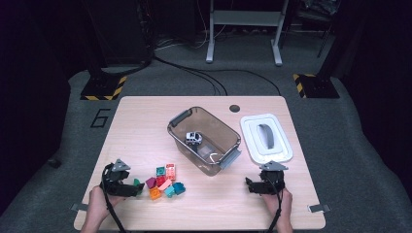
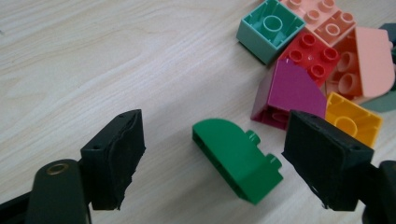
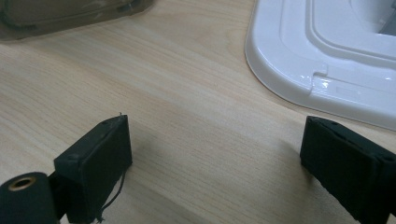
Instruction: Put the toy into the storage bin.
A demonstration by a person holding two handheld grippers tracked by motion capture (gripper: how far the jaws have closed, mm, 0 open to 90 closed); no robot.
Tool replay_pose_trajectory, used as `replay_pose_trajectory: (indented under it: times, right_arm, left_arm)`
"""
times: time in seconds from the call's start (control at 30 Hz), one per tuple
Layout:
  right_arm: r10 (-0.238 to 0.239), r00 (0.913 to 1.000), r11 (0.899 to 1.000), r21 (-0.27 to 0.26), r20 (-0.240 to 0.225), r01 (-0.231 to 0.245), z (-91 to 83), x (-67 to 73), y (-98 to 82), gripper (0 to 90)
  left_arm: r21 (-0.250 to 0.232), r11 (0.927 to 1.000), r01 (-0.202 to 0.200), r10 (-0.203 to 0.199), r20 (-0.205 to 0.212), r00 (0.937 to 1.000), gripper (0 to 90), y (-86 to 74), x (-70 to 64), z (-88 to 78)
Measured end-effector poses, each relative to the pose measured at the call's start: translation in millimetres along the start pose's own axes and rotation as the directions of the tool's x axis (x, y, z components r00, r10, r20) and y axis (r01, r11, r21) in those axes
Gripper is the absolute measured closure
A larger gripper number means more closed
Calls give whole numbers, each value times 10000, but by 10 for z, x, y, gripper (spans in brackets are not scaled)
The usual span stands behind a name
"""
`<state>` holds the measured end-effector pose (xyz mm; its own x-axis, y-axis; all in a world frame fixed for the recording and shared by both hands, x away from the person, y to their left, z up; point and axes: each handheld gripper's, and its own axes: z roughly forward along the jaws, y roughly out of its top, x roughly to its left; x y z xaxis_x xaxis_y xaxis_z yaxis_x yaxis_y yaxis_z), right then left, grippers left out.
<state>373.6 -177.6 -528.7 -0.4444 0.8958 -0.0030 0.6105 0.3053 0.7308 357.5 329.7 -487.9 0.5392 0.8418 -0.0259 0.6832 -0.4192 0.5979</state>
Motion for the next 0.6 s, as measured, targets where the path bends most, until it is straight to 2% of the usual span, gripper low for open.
replay_pose_trajectory:
  times: [0.03, 0.13, 0.23, 0.37, 0.6]
  right_arm:
    - [-3, 10000, 10000, -1, -1, 3, 0, 0, 0, 82]
    - [-10, 10000, 10000, -1, -3, 10, 0, -1, 0, 82]
    - [-5, 10000, 10000, -2, -3, 5, 0, -1, 0, 82]
    - [0, 10000, 10000, -8, 6, 0, 0, -1, 0, 84]
    - [1, 10000, 10000, -9, 7, -1, 0, -1, 0, 84]
  left_arm:
    - [166, 9998, -59, 60, -61, 10000, 234, -3, 12, 34]
    - [221, 9997, 95, -94, -28, 10000, 271, -43, 52, 61]
    - [167, 9985, 529, -532, 176, 9984, 342, -87, 91, 61]
    - [299, 9976, 622, -634, 393, 9972, 451, -92, 155, 61]
    - [307, 9976, 624, -633, 269, 9976, 644, -67, 187, 75]
